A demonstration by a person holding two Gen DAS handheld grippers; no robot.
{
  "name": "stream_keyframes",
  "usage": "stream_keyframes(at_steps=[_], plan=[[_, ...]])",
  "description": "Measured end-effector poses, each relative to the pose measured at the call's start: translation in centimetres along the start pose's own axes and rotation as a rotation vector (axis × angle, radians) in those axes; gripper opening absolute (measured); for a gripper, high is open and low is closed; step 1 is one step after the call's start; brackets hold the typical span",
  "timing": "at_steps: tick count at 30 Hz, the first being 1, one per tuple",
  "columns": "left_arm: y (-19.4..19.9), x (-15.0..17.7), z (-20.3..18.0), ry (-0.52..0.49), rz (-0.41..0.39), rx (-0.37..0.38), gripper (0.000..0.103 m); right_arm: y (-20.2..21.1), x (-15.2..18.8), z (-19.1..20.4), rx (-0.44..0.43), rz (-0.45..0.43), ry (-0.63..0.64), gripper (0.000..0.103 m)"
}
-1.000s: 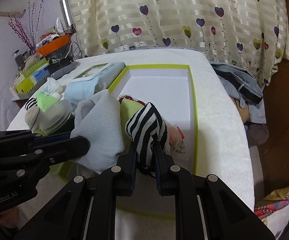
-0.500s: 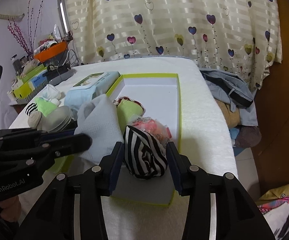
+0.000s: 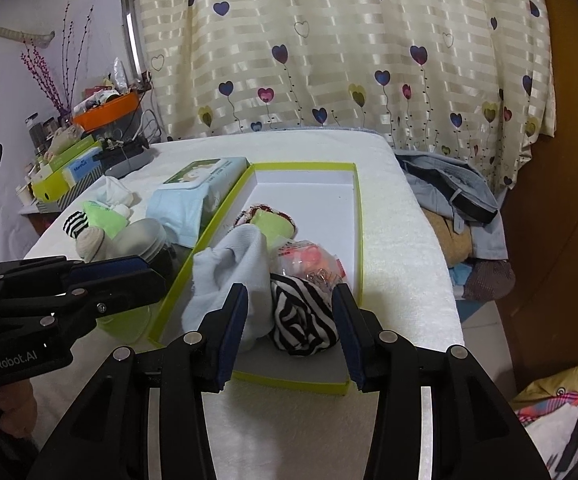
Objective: Organize soft objects
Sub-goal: 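Open the left tool over the box while the right tool releases the striped sock, then withdraw both open tools from the box toward the green cloth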
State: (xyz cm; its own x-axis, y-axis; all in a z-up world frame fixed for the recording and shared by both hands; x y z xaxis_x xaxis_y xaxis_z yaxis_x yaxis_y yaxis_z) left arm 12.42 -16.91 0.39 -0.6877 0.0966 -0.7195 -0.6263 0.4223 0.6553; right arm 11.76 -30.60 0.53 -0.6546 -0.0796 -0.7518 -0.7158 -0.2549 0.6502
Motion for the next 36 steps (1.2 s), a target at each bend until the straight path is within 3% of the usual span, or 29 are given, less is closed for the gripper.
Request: stream_keyframes(at_steps=[18,36], plan=[[6.0,0.6,1.9,0.019,-0.107,-0.067,0.025,3.6,-0.6,4.8,-0.044,-0.072,0.055,0.045],[9.6,1.7,7.3,0.108,-0.162,-0.179,0.025,4.2,-1.2,10.3,-0.106,-0.097,0.128,0.045]])
Point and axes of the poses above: each gripper's, at about its wrist camera, not at the fingertips, and y roughly against the way its jaws point, z to its left, x to its underside, the point moved 3 cm from there along -y, roughly the way its jaws point, and after that the axes turned 1 degree about x, right-handed, at the moved point
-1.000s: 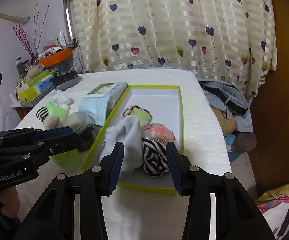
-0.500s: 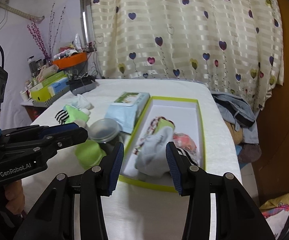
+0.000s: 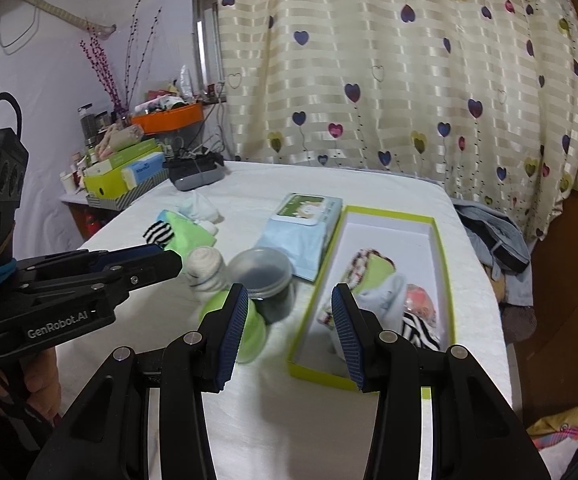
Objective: Organize soft objects
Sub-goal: 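Withdraw both open tools from the box toward the green cloth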
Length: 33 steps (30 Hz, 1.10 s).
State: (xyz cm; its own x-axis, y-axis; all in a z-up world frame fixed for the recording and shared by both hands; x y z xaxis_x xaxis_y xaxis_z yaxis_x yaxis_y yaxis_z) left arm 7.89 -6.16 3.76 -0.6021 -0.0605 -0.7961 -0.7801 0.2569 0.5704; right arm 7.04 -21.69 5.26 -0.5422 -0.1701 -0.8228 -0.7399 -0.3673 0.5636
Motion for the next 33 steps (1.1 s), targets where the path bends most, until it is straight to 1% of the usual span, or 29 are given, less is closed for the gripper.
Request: stream_keyframes(at_steps=[4,16,23,33], plan=[[0.1,0.1,1.3,0.019,0.000,-0.027,0.025,-0.4,-0.2,1.0,-0.019,-0.002,0.013,0.045],[-0.1,0.5,4.4,0.066,0.010,-0.070,0.025,-1.8,-0.7,3.3,-0.069,0.001,0.050,0.045],[-0.5,0.8,6.1,0.088,0.025,-0.085,0.025,-2.9,-0.8,4.6,-0.102,0.025,0.064,0.045],[-0.8,1.2,9.2,0.143,0.034,-0.111,0.026,-4.5,-1.3,6.6,-0.124,0.053,0.102,0.045]])
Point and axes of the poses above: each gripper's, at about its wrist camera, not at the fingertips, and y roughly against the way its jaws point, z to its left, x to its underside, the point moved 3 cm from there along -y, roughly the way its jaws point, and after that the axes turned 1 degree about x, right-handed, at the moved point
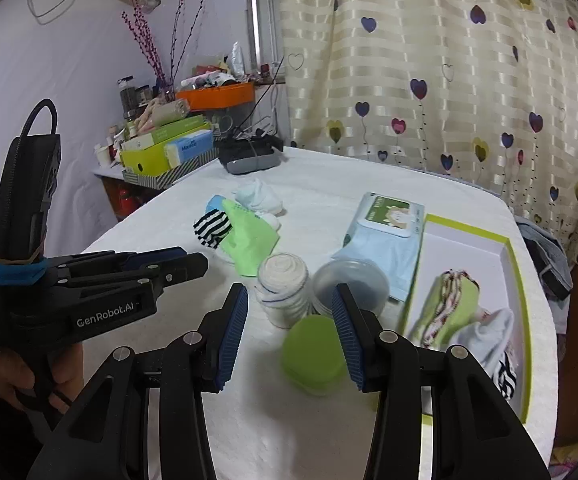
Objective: Organize soft objects
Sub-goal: 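Withdraw both open tools from the box toward the green cloth, then close the right tool on the green cloth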
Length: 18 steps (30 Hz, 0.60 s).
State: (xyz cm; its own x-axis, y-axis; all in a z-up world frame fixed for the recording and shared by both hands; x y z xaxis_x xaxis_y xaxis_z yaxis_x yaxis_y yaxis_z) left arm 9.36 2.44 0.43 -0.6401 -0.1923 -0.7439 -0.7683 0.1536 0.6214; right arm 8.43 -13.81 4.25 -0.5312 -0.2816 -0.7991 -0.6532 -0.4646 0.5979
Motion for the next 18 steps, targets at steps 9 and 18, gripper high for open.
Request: stream_keyframes(at_steps=[9,18], plan=[[-0.6,-0.3,3.3,0.065,-0.001,-0.025,0.031,-2.2,-1.1,1.6,-0.017,0.022,0.024,0.045],[-0.7,-0.5,6.7,0.121,-0.006,-0.055,0.031,-4.7,-2.6,3.6,-0.039,0.047,0.061,0.045]])
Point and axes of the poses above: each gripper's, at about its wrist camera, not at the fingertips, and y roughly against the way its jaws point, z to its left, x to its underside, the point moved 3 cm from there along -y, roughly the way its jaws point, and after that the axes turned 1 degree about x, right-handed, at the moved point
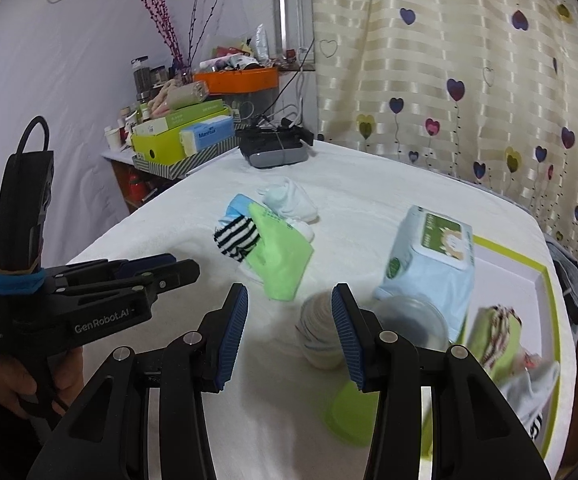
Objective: Organize soft objects
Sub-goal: 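Close the right tool on the green cloth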
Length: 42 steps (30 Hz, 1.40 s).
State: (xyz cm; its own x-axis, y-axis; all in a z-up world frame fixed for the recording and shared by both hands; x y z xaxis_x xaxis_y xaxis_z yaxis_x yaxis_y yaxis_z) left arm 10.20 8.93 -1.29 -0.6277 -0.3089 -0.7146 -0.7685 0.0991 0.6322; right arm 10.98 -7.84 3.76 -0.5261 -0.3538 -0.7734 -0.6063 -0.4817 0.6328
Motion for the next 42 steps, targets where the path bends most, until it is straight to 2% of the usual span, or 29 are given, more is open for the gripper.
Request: stream_keyframes(at_steps=[4,13,20,26,29,32,38,42], plan=[[-0.1,-0.2,1.3,0.017,-0.001,-0.008,0.031,-1.4,-0.9,0.9,-0.013,0.019,0.015,0.045],[0.0,-0.5,4.6,0.077,-0.016,-0.017,0.031,-7.2,-2.8,2.8,-0.007,0.122,0.035,0.045],[0.0,-0.6,6.8,0.116,-0.022,-0.002,0.032,-12.2,-3.3,3.0,0.086,0.230,0.023,0.045],[-0.4,-0.8,7.5,0.134,-0.018,0.020,0.032,-15.4,-3.1,2.7,0.118,0.304,-0.009,0.045],[-0.7,-0.9,7.7,0.138,-0.011,0.024,0.032,-16.0,-2.9,2.6,0.112,0.303,-0.023,0.020],[-1.0,-0.9,7.7,0.136,-0.005,0.024,0.032,-15.6,-3.0,2.6,0.109,0.281,-0.019,0.009],[-1.5,-1.0,6.9,0.119,0.006,0.024,0.032,-13.1,-3.1,3.2,0.063,0.218,-0.005,0.006],[-1.8,-1.4,5.9,0.103,0.011,0.034,0.044,-10.9,-3.5,3.5,0.028,0.166,-0.004,0.006]])
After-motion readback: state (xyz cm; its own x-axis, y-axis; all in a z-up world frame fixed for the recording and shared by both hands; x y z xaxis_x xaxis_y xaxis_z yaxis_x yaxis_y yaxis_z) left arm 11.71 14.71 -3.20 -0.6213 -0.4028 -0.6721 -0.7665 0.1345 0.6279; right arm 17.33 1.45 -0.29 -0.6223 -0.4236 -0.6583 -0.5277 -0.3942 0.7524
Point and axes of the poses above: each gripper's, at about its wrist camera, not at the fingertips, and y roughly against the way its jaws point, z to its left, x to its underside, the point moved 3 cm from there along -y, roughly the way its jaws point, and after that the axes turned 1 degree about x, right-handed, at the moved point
